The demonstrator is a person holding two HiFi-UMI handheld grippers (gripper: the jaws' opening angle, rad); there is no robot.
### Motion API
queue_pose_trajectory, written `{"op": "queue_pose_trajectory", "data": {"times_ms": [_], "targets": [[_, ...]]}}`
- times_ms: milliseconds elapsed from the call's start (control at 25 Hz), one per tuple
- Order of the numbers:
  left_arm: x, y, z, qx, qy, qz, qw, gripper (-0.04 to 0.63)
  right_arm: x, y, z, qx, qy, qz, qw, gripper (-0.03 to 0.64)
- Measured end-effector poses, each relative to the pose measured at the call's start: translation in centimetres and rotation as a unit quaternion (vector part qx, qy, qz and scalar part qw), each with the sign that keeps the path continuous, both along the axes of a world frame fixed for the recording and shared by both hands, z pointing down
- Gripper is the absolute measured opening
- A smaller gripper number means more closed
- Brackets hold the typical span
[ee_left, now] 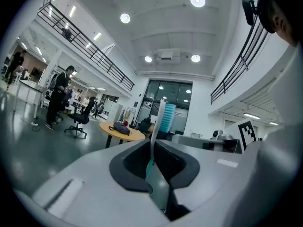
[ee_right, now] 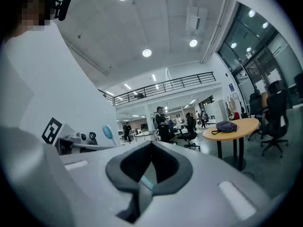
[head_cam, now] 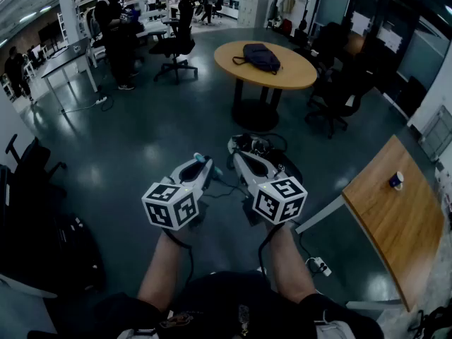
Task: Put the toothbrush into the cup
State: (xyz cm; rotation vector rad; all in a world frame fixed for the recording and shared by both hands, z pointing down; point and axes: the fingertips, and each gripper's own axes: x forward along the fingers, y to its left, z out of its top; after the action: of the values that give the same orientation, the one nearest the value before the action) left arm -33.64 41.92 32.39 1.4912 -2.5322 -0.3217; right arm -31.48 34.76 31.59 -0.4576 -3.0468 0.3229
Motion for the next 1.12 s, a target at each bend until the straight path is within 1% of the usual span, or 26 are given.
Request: {"op": "queue_pose_trajectory", "data": {"times_ms": [280,560,760,1000,1120], "targets": [[-0.4,-0.4,-0.1,0.003,-0.001,0.004,1.0000,0.030,-0.5,-0.2,0.2,-0.005,0.000,0.000,1.000,0.003],[-0.6,0.2,-0.1,0.006,-0.004,0.005,1.0000,0.031,-0.6,0.9,0.4,0.003,-0.003,-0.009,1.000,0.003],[-0.5,0.0,-0.4,0.007,-0.004,0.009,0.9999,0.030,-0.3,0.5,0.3,0.007,-0.004,-0.002,1.000,0.003],[-0.1,-1.1,0.3,0.005,0.003,0.028,0.9996,0.030,0.4,-0.7,1.6,0.011,0.011,0.012,1.000,0.003],[0.5,-2.7,0.7,0.003,0.006,0.048,0.9988,0.031,1.3,-2.3,2.1,0.009,0.018,0.032,0.999,0.003]]}}
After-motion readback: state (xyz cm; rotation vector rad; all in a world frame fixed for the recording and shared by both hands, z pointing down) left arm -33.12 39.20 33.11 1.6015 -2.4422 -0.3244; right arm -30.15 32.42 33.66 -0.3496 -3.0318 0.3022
